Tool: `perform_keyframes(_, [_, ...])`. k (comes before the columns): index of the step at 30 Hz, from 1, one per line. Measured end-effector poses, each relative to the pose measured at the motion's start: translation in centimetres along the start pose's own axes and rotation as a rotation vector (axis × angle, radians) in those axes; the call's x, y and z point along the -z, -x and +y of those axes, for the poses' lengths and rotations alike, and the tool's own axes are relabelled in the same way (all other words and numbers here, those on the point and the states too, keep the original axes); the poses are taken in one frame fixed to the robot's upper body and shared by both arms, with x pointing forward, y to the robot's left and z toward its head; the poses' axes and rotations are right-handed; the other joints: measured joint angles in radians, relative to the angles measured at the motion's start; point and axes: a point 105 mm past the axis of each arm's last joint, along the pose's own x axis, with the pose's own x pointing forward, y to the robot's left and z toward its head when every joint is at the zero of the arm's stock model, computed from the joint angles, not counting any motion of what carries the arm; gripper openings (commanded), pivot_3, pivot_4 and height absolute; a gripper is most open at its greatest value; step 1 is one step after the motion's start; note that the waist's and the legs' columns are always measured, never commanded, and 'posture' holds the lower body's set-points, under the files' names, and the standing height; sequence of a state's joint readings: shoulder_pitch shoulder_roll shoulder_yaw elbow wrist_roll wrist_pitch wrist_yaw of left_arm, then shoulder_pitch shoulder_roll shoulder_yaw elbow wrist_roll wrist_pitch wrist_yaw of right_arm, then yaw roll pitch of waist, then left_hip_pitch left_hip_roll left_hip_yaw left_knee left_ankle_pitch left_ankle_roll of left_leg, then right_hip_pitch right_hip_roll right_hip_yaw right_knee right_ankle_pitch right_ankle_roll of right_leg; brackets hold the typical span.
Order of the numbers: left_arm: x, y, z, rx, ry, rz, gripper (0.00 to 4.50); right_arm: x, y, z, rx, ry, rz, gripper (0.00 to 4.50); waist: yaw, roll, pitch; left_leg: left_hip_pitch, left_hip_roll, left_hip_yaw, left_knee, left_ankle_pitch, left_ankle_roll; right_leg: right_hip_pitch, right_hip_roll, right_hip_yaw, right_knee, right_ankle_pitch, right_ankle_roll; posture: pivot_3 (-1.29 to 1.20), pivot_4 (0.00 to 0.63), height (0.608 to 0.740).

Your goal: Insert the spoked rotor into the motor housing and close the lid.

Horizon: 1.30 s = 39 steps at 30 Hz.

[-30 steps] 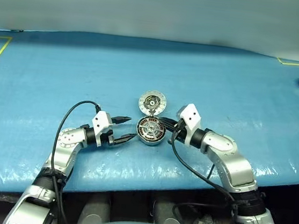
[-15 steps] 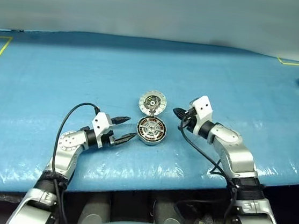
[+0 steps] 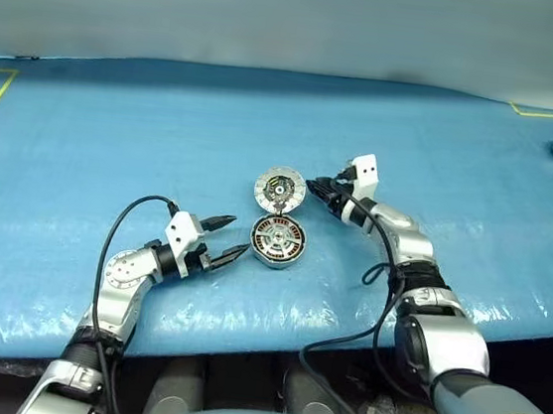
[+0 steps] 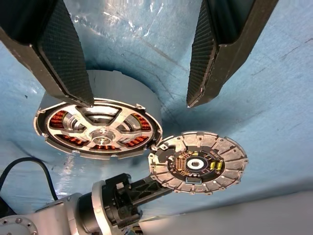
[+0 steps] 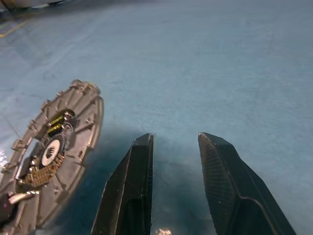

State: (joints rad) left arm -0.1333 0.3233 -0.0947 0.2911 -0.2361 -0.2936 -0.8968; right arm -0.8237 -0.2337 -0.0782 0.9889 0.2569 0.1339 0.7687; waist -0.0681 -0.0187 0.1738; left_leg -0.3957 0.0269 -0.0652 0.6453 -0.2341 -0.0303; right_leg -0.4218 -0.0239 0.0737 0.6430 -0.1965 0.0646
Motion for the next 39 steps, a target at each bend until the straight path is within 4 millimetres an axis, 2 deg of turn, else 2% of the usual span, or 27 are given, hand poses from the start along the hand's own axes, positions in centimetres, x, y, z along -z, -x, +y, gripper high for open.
perform_keyframes(5, [-0.3, 0.2, 0.2, -0.028, -0.012, -0.007, 3.21, 1.2, -1.3, 2.0, -0.109, -0.075, 0.043, 1.53, 0.000, 0.001, 0.001, 0.000, 0.000, 0.000, 0.000, 0.000, 0.000, 0.000, 0.000, 0.000, 0.000, 0.000, 0.000, 0.00, 0.150, 0.740])
perform_keyframes(11, [0.0, 0.6, 0.0, -0.045, -0.004, 0.004, 3.21, 2.0, -1.4, 3.3, -0.205, -0.187, 0.057, 1.53, 0.000, 0.003, 0.001, 0.000, 0.000, 0.000, 0.000, 0.000, 0.000, 0.000, 0.000, 0.000, 0.000, 0.000, 0.000, 0.00, 0.150, 0.740])
perform_keyframes(15, [-0.2, 0.7, 0.2, -0.048, -0.021, 0.007, 3.21, 1.2, -1.1, 4.2, -0.295, -0.314, 0.004, 1.53, 0.000, 0.003, 0.002, 0.000, 0.000, 0.000, 0.000, 0.000, 0.000, 0.000, 0.000, 0.000, 0.000, 0.000, 0.000, 0.00, 0.150, 0.740])
perform_keyframes(21, [-0.1, 0.7, 0.2, -0.046, -0.030, 0.013, 3.21, -1.6, -0.5, 5.6, -0.453, -0.383, -0.095, 1.53, -0.001, 0.004, 0.002, 0.000, 0.000, 0.000, 0.000, 0.000, 0.000, -0.001, 0.000, 0.000, 0.001, -0.001, 0.002, 0.00, 0.150, 0.740])
perform_keyframes(25, [-0.2, 0.7, 0.2, -0.052, -0.028, 0.010, 3.21, -2.3, 0.2, 6.5, -0.521, -0.311, -0.098, 1.53, 0.000, 0.004, 0.002, 0.000, 0.000, 0.000, 0.000, 0.000, 0.000, -0.001, 0.000, 0.000, 0.001, -0.002, 0.003, 0.00, 0.150, 0.740])
perform_keyframes(29, [-0.3, 1.1, 0.5, -0.074, -0.015, -0.004, 3.21, -1.6, 0.4, 6.0, -0.430, -0.189, -0.117, 1.53, 0.001, 0.004, 0.002, -0.001, 0.000, 0.000, 0.001, 0.000, 0.000, -0.002, 0.000, 0.000, 0.001, -0.002, 0.005, 0.00, 0.150, 0.740])
perform_keyframes(31, [-0.4, 1.3, 0.6, -0.083, -0.012, -0.009, 3.21, -1.6, 0.9, 5.8, -0.373, -0.059, -0.103, 1.53, 0.002, 0.004, 0.002, -0.001, 0.000, 0.000, 0.001, 0.000, 0.000, -0.002, 0.000, 0.000, 0.001, -0.002, 0.005, 0.00, 0.150, 0.740])
perform_keyframes(33, [-0.4, 1.5, 0.6, -0.088, -0.012, -0.009, 3.21, -1.0, 1.7, 5.0, -0.285, 0.105, -0.055, 1.53, 0.005, 0.005, 0.002, -0.002, 0.000, 0.000, 0.001, 0.000, 0.000, -0.002, 0.000, 0.000, 0.001, -0.003, 0.005, 0.00, 0.150, 0.740])
perform_keyframes(36, [-0.2, 1.8, 0.6, -0.102, -0.007, -0.004, 3.21, 0.0, 3.3, 3.1, -0.128, 0.232, -0.011, 1.53, 0.008, 0.005, 0.002, -0.002, 0.000, 0.000, 0.001, 0.000, 0.000, -0.002, 0.000, 0.000, 0.001, -0.003, 0.005, 0.00, 0.150, 0.740])
perform_keyframes(39, [-0.1, 1.9, 0.6, -0.111, -0.004, -0.002, 3.21, 1.0, 5.0, 1.9, -0.040, 0.308, 0.037, 0.96, 0.008, 0.005, 0.002, -0.002, 0.000, 0.001, 0.001, 0.000, 0.000, -0.002, 0.000, 0.000, 0.001, -0.003, 0.005, 0.00, 0.150, 0.740])
